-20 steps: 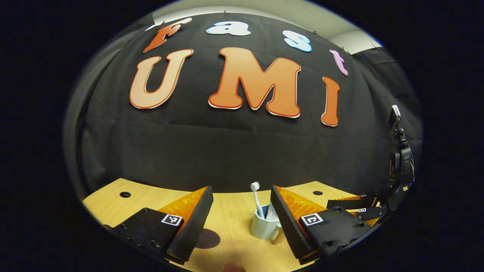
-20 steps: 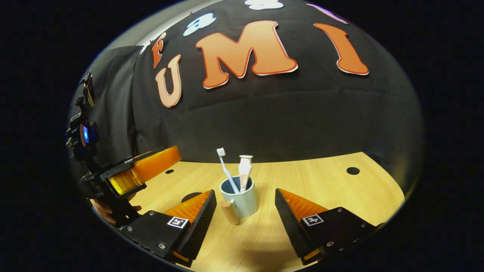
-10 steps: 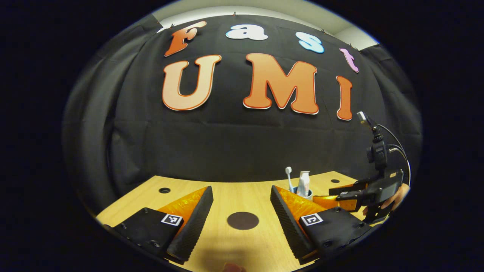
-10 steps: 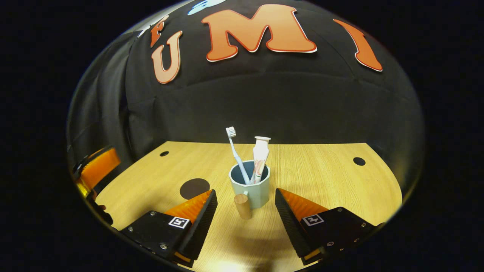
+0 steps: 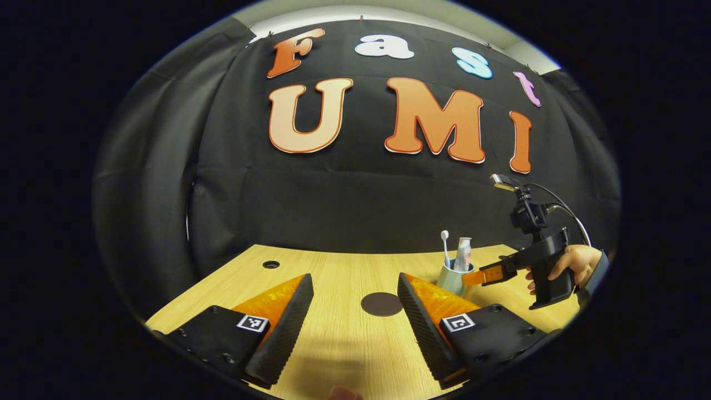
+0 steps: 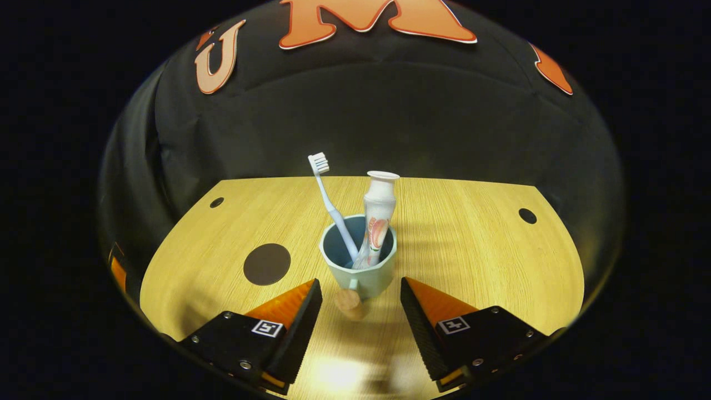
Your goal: Put the toothbrush and toothpaste on the desktop into the cup, then pick up the cup and place it on the coaster on the desktop.
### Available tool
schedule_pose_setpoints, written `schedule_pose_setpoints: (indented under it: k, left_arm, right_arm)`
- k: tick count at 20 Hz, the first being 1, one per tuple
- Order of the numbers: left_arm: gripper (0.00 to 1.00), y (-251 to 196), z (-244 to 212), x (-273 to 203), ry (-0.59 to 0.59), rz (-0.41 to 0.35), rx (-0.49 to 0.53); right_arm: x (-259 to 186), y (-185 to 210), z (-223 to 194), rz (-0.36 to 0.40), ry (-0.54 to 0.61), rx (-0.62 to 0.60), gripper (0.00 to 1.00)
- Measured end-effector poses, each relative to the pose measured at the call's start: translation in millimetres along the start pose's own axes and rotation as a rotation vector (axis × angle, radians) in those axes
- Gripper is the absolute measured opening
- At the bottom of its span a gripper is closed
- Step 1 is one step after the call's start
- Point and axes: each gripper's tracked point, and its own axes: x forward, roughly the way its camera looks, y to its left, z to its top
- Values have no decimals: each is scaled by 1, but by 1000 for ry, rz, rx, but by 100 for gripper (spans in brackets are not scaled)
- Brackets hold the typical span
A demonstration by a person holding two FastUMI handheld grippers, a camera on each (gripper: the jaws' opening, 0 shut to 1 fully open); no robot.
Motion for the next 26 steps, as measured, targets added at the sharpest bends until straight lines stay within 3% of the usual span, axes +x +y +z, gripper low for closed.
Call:
schedule_pose_setpoints:
  k: [7, 8, 9, 10, 12, 14, 16, 18, 19, 26]
  left_arm:
    - [98, 2, -9, -10, 18, 1, -20]
    - [98, 3, -11, -11, 24, 3, -22]
    - [98, 3, -11, -11, 29, 3, -27]
    - [98, 3, -13, -11, 36, 4, -30]
    - [98, 8, -22, -9, 56, 7, -40]
    - [98, 11, -29, -16, 63, 5, -51]
    - [98, 12, -28, -16, 60, 6, -54]
    - [98, 15, -30, -16, 60, 12, -54]
    - [98, 16, -31, -16, 67, 15, -56]
    - [98, 13, -38, -17, 79, 20, -49]
  right_arm:
    - [20, -1, -12, -41, 175, 27, 77]
    - [23, -1, -14, -52, 193, 26, 75]
    - [27, -1, -14, -56, 208, 26, 65]
    - [29, 2, -16, -60, 224, 32, 67]
    - [27, -2, -18, -82, 234, 34, 61]
    - [26, -5, -26, -99, 275, 54, 52]
    - [26, -3, -22, -119, 255, 68, 28]
    - [25, 0, -24, -125, 248, 54, 30]
    - [27, 0, -23, -122, 242, 54, 24]
    - [32, 2, -15, -71, 193, -4, 19]
